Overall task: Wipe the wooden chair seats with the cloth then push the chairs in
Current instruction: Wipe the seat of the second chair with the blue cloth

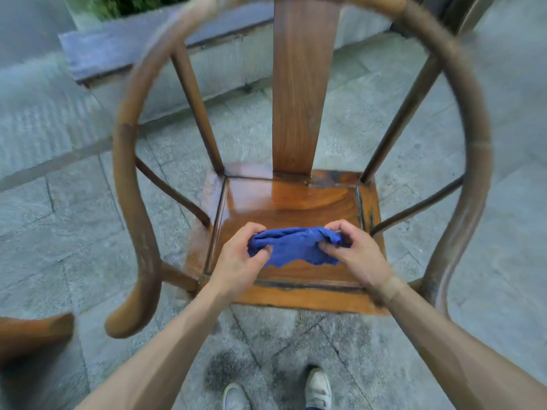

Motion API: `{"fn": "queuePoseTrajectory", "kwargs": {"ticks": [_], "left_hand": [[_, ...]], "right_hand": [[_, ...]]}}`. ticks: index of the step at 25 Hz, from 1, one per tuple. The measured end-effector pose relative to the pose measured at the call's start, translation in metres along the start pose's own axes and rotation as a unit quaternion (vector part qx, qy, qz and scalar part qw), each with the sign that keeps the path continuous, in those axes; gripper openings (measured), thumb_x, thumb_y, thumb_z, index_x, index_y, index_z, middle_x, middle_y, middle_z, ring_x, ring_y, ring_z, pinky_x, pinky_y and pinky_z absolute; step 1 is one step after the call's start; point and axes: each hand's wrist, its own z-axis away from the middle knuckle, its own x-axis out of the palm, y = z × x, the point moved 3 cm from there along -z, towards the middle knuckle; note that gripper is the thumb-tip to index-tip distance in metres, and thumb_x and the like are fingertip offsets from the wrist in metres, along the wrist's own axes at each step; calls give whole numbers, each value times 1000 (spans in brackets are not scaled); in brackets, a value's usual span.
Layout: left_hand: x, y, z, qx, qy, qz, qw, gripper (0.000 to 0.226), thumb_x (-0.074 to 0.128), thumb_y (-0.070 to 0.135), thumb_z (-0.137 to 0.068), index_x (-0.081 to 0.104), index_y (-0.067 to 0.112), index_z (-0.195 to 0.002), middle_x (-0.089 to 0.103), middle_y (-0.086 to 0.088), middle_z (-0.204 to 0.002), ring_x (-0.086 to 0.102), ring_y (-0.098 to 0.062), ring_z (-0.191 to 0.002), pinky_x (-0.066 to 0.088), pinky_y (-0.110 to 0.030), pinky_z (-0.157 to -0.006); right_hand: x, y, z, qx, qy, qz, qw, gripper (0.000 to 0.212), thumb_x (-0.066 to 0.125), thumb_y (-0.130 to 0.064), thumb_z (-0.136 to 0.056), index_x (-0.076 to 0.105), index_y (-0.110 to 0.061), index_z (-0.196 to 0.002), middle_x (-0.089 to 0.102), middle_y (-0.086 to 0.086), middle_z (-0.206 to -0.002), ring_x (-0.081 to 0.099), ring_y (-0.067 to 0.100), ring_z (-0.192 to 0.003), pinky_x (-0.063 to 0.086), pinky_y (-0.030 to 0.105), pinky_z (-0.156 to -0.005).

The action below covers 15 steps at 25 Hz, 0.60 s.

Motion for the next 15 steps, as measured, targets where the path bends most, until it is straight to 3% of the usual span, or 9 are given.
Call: {"fn": "queuePoseTrajectory", "kwargs": {"ticks": [3,5,8,10,15], "left_hand": [[-46,90,17,65,32,46,996,29,62,14,-92,63,43,-99,71,6,-93,69,-18,-90,54,-38,-78],[-77,151,38,101,55,67,991,40,61,4,-95,64,44,-98,71,8,-87,68,-11,-83,54,-28,-71],[-109,216,68,142,83,81,983,35,61,-1,-95,61,34,-99,66,11,-77,61,-1,-69,46,-17,-65],[-128,254,88,169,102,104,975,34,62,-2,-95,60,32,-99,65,10,-77,58,1,-66,44,-14,-63],[-154,301,119,236,120,111,958,35,66,8,-91,63,43,-95,66,10,-84,62,-14,-77,47,-35,-69]], "right_hand": [[-28,-96,27,-67,26,-51,996,19,71,-10,-89,67,-28,-91,72,0,-89,64,12,-83,52,36,-76],[-44,-162,52,-99,44,-88,990,21,70,-7,-90,68,-28,-91,73,-3,-89,67,11,-84,55,34,-76],[-60,-240,85,-135,61,-111,983,18,72,-11,-89,68,-28,-91,73,-2,-87,68,13,-83,57,38,-75],[-71,-284,108,-164,69,-125,976,17,70,-6,-90,67,-22,-94,72,-7,-84,65,9,-81,54,28,-74],[-79,-338,140,-209,80,-161,961,14,68,-1,-90,67,-12,-99,72,-4,-86,65,8,-80,54,22,-71]]}}
